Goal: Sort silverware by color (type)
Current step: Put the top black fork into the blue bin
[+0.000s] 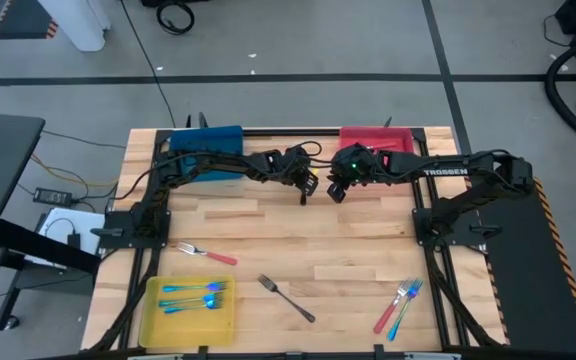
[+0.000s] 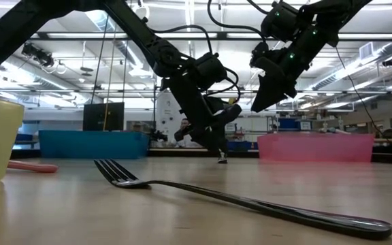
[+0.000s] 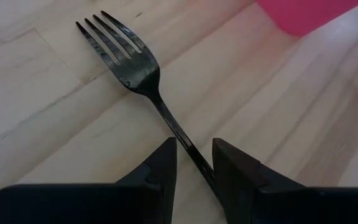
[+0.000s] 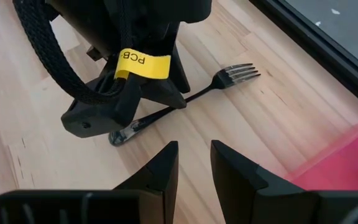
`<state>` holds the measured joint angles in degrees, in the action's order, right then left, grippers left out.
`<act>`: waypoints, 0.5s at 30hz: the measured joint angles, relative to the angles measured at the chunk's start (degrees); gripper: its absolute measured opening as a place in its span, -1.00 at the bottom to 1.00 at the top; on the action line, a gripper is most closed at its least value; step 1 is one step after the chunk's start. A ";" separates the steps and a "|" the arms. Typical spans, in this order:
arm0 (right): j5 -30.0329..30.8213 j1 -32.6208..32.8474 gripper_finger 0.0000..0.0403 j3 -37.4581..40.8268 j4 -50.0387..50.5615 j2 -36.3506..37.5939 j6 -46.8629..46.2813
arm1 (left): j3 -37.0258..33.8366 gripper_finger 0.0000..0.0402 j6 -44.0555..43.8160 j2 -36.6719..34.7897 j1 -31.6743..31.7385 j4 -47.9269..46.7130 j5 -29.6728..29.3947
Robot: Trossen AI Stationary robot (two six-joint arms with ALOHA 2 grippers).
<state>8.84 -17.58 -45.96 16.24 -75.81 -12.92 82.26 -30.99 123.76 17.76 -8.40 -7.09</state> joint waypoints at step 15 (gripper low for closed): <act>-1.44 1.04 -0.49 0.00 -0.38 0.00 -2.08 | 0.02 -0.56 16.51 -11.44 -0.09 -9.14 -1.41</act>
<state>7.40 -16.54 -45.96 15.85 -75.81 -15.00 82.28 -14.48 112.32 17.67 -17.54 -8.50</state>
